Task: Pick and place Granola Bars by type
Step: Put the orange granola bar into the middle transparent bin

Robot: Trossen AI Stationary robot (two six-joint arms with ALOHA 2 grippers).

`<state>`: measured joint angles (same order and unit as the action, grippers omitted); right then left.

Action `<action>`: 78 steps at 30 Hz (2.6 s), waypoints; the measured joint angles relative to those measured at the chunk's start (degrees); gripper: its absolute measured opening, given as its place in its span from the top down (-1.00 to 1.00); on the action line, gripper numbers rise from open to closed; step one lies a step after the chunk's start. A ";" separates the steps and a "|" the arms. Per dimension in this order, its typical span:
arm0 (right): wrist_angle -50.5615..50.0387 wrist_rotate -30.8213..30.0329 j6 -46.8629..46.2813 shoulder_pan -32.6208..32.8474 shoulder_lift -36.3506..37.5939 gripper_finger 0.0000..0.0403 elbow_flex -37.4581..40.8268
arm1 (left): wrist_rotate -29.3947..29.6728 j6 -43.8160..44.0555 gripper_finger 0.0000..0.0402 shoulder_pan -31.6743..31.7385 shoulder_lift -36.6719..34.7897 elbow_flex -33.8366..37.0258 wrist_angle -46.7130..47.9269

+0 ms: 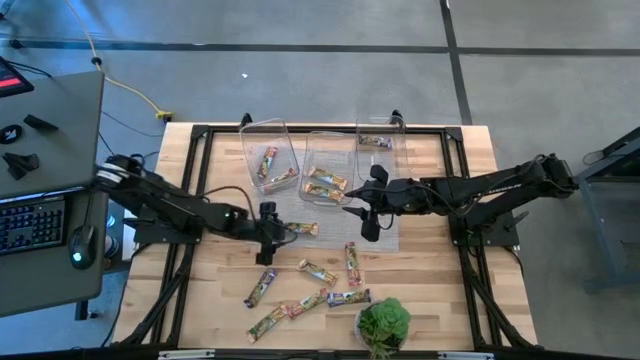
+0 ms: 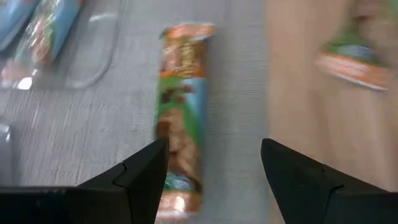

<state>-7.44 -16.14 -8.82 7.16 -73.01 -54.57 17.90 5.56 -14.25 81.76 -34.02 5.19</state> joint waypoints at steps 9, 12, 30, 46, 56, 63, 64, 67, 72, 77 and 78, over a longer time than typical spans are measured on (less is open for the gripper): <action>0.02 0.02 -0.13 0.00 -0.02 0.22 0.00 | -2.30 4.32 -0.24 7.42 4.31 -0.63 -2.15; 0.01 0.02 -0.14 0.00 -0.02 0.22 0.00 | -9.04 3.98 -0.24 9.54 4.32 -0.63 -2.11; 0.02 0.02 0.24 -0.04 -0.02 0.21 0.00 | -11.41 3.76 0.17 10.50 8.66 -0.85 -2.77; 0.00 0.02 -0.11 -0.04 -0.02 0.21 -0.02 | -16.11 0.74 0.36 10.48 3.22 -11.33 10.42; 0.00 0.02 -0.15 -0.04 -0.04 0.22 -0.02 | -5.07 -10.91 0.36 12.74 3.39 -27.96 21.26; -0.09 0.20 -1.13 0.00 -0.04 0.22 -0.02 | -7.56 -12.04 0.36 20.34 4.92 -32.74 20.70; -0.11 0.20 -1.58 0.00 -0.04 0.22 -0.04 | -8.29 -11.57 0.36 21.58 5.53 -32.74 20.70; -0.26 0.22 -1.68 0.00 -0.04 0.21 -0.06 | -9.00 -11.42 0.36 24.79 8.28 -32.74 20.11; -0.39 0.22 -1.69 0.00 -0.04 0.22 -0.07 | -9.99 -12.59 0.36 28.69 13.91 -32.74 16.86; -0.44 0.22 -1.68 0.00 -0.04 0.21 -0.07 | -13.33 -12.66 0.36 30.86 18.67 -32.71 14.08; -0.44 0.22 -1.68 0.00 -0.04 0.22 -0.07 | -13.53 -12.80 0.36 31.17 19.36 -32.72 13.75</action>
<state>-7.88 -15.92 -10.50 7.16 -73.06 -54.63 4.36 -7.24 16.91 101.12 -66.74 18.93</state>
